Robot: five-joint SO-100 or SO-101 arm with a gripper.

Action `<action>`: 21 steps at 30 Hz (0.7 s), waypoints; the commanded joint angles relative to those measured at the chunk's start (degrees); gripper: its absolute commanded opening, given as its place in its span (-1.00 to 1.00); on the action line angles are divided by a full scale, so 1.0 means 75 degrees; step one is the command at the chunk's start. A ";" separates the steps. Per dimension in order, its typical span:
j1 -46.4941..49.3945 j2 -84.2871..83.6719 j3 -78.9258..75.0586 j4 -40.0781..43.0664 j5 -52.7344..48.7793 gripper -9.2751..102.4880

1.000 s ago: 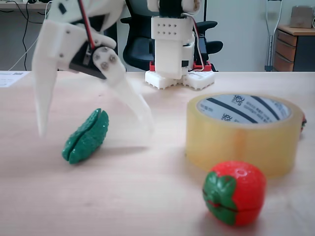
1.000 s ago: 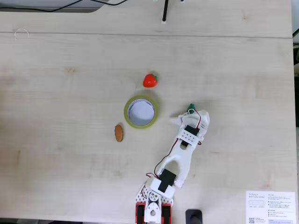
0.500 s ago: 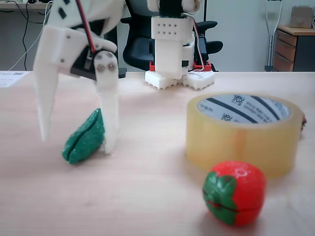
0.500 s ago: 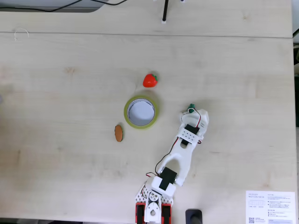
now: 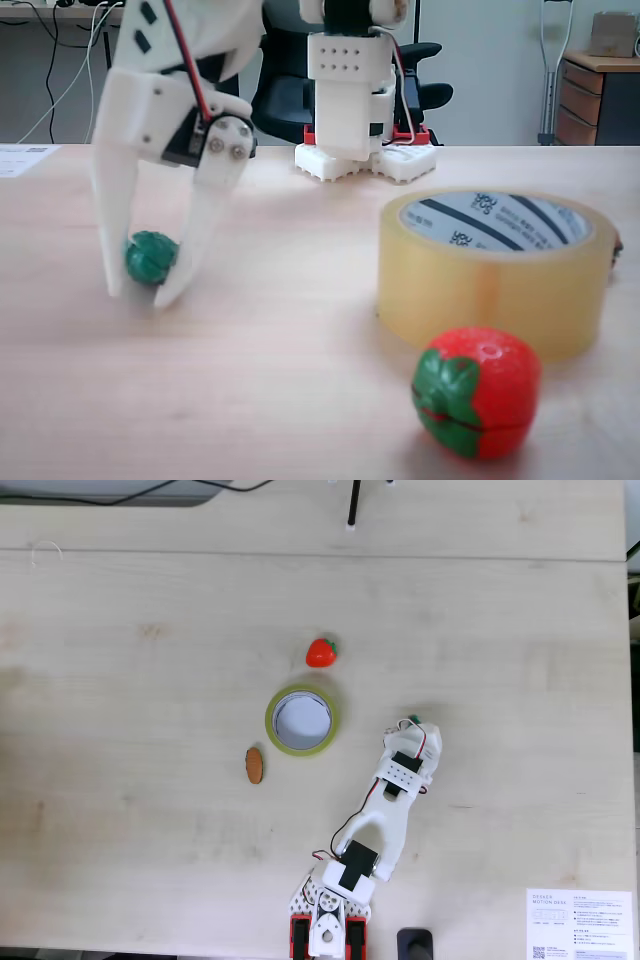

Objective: Grasp a cucumber and put it in the hole.

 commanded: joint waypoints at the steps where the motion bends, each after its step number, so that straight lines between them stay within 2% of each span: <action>1: 0.0047 0.0680 0.0012 -0.0023 -0.0012 -0.77; 21: 0.0000 0.1723 -0.0129 -0.0035 -0.0023 -0.79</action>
